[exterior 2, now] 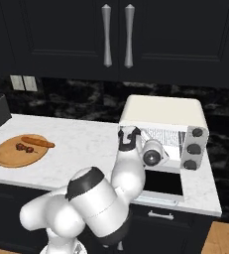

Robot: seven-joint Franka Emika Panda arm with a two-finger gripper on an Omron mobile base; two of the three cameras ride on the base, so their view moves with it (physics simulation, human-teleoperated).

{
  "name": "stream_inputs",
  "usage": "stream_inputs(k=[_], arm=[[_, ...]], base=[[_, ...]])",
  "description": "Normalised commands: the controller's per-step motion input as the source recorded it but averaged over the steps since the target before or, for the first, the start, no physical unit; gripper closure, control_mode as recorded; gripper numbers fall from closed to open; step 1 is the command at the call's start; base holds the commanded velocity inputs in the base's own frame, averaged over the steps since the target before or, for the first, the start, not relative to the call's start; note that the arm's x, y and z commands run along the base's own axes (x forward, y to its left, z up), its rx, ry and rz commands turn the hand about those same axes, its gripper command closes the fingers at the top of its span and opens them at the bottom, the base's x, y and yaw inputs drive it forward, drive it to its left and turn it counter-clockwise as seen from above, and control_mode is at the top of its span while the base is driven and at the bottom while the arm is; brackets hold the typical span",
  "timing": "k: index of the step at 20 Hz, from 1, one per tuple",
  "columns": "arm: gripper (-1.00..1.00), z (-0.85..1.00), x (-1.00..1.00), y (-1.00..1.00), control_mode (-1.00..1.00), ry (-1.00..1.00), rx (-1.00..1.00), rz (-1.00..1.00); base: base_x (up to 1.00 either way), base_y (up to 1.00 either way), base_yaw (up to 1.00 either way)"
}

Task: Pick up the kebab skewer and baguette bread, and place them inside the toaster oven. Close the toaster oven door and start by setting the timer.

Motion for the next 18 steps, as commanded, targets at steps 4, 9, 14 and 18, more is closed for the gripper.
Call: stream_inputs(k=[4, 9, 14, 18], arm=[[1.00, -0.17, -0.14, -0.09, -1.00, 0.15, 0.07, -0.07], [1.00, -0.27, -0.44, -0.08, -1.00, 0.14, 0.09, -0.09], [1.00, -0.53, -0.92, -0.16, -1.00, -0.04, 0.01, -0.01], [1.00, -0.44, -0.96, -0.12, -1.00, -0.04, 0.00, 0.00]], base=[[0.00, 0.00, 0.00], [0.00, 0.00, 0.00], [0.00, 0.00, 0.00], [0.00, 0.00, 0.00]])
